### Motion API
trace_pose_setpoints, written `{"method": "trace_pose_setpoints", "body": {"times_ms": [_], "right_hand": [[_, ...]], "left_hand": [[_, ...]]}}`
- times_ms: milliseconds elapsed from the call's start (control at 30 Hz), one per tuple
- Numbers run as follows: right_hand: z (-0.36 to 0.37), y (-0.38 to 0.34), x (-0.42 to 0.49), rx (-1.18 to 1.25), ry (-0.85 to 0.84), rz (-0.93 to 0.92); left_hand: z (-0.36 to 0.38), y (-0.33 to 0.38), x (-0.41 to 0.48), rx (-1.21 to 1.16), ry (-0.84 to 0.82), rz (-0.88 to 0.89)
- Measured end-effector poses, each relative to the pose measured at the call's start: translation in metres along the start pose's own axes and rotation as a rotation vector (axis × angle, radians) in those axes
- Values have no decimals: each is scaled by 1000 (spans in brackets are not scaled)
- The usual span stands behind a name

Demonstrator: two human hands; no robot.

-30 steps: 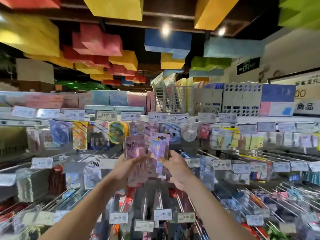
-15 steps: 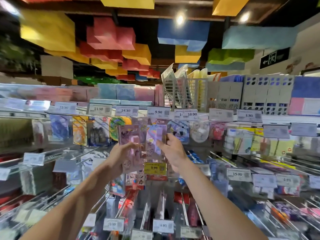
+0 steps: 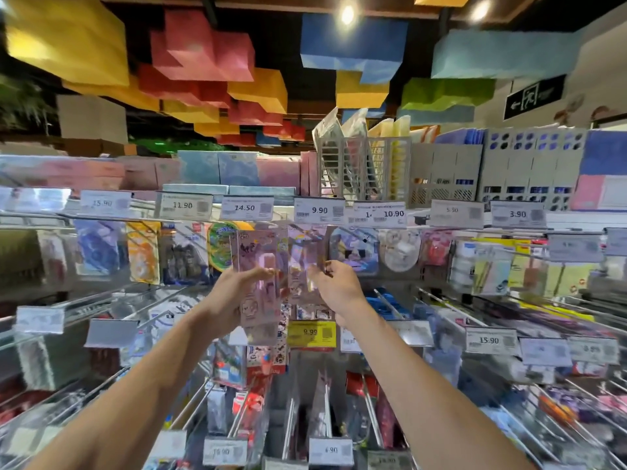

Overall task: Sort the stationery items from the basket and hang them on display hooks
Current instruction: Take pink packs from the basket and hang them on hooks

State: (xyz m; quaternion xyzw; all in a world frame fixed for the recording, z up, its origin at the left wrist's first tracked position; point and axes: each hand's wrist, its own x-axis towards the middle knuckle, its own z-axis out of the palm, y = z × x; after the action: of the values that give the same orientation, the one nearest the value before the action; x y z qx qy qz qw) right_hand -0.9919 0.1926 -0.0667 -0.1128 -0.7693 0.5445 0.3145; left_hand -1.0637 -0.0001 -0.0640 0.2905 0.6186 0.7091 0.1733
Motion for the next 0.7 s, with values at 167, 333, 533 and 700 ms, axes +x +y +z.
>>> {"method": "trace_pose_setpoints", "body": {"times_ms": [167,333,533,700], "right_hand": [[7,3,28,-133,86,200],[12,3,8,-423,381,-89],[19,2,-26,133,-146,-299],[13,0,-24,236,-106,-309]], "left_hand": [[-3,-1,6,80,-96,86],[-1,-3,12,86,-203,230],[4,-12,23,118,-259,342],[7,-6,20,169,-256,312]]}}
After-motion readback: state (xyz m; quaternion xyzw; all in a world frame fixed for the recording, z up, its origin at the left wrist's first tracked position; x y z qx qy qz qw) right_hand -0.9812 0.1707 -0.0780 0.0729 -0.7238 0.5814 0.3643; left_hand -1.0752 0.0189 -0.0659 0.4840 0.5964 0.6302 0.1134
